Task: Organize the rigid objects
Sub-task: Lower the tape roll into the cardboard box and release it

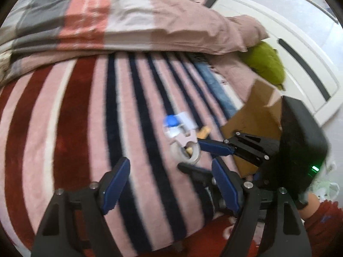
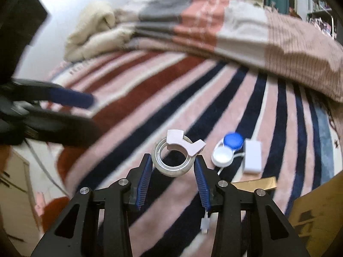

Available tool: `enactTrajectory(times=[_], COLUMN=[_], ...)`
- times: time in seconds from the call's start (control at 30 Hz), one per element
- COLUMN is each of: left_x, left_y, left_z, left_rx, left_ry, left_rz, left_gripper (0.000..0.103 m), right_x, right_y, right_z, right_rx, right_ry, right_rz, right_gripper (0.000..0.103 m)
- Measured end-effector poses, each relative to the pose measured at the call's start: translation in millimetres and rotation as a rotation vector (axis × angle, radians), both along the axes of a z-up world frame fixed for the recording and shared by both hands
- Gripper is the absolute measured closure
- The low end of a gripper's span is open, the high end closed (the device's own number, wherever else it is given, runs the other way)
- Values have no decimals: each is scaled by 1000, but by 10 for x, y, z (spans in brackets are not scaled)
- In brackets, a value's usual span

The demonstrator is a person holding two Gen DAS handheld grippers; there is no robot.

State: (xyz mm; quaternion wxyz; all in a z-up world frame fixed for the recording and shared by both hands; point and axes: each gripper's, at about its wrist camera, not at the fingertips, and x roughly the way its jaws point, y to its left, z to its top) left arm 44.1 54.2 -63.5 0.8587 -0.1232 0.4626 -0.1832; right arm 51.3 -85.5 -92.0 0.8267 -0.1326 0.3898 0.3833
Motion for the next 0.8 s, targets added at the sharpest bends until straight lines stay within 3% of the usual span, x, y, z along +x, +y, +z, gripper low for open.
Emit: enactTrajectory(times=[0.23, 0.53, 0.8], left_x=[99, 389, 725], left_y=[-552, -1444, -2231], left_z=[367, 644, 592], left_rx=[-38, -38, -10], left_ry=[-51, -71, 19], left_rz=[-117, -265, -381], left_gripper=[66, 68, 68], right_x=[-313, -295, -56], right_y=[-305, -1034, -1781], right_z=[678, 1031, 1053], right_rx=[62, 70, 25], right_ry=[-102, -166, -84], right_rz=[36, -72, -234], right_gripper=[67, 67, 67])
